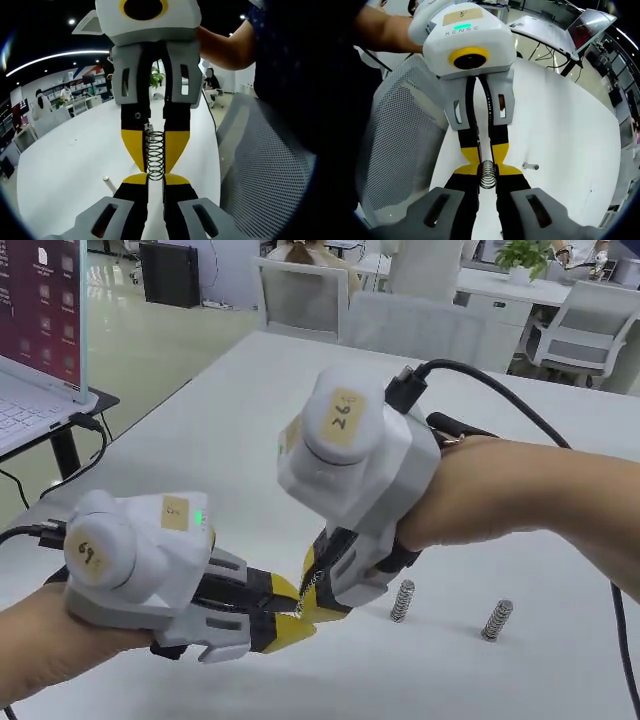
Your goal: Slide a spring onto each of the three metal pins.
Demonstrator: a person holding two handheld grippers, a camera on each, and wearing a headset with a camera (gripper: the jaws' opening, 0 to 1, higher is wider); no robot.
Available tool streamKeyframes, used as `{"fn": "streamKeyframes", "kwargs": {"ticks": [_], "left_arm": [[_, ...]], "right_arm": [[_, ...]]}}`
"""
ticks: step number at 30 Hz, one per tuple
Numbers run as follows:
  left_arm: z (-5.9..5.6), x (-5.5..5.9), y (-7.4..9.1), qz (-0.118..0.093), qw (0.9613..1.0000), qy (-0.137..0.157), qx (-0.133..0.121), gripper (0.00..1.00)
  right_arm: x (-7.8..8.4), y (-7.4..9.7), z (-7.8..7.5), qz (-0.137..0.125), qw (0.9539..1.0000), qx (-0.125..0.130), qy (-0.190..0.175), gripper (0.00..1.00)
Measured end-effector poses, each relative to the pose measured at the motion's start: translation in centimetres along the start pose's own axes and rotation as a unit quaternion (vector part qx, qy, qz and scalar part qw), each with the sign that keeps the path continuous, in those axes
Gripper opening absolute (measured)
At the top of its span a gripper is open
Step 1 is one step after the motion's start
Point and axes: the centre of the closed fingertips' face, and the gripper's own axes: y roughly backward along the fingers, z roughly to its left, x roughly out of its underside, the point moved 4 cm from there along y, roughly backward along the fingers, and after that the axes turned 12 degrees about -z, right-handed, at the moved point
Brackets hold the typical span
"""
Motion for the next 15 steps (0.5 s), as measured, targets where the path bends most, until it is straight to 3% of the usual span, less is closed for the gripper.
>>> {"fn": "streamKeyframes", "kwargs": {"ticks": [15], "left_arm": [[0.23,0.68,-0.27,-0.002,0.9998,0.017,-0.005,0.03]], "right_arm": [[0.47,-0.34,-0.19,0.011,0.9999,-0.003,-0.005,0.09]]}}
